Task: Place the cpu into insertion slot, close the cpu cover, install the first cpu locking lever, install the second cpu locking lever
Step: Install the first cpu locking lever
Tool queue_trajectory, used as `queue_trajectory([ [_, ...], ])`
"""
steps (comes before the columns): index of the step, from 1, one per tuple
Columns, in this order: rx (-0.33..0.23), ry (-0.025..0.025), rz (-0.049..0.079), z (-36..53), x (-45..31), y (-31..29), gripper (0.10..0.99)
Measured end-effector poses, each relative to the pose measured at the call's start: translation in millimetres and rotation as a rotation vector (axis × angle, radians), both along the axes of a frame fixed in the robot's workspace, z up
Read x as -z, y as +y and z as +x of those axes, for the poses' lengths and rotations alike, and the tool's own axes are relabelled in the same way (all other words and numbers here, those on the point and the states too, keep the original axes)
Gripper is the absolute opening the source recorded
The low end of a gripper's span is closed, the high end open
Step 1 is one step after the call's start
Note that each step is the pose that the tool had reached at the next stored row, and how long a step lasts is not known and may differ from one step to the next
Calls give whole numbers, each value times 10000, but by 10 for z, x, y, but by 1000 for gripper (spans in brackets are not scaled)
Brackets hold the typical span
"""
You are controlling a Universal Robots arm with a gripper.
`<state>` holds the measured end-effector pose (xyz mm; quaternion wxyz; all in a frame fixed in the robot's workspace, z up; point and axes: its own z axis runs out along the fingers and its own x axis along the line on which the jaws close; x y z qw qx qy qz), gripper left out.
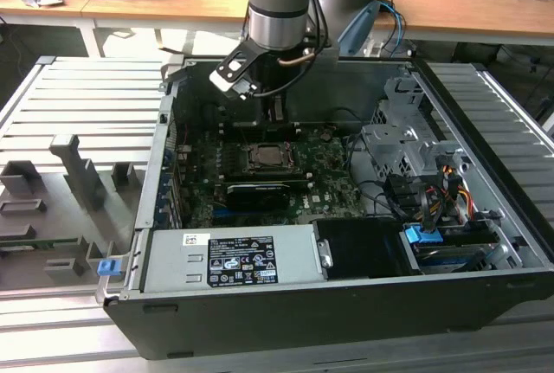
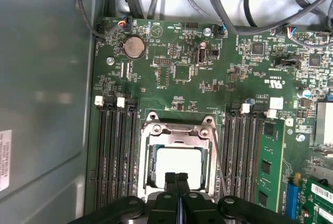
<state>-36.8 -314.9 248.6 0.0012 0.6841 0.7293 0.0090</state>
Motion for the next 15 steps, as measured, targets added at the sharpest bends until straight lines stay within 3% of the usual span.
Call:
queue_trajectory([
  [8, 0, -1, 1, 0, -177, 0, 106],
  [15, -593, -1, -2, 0, -183, 0, 106],
])
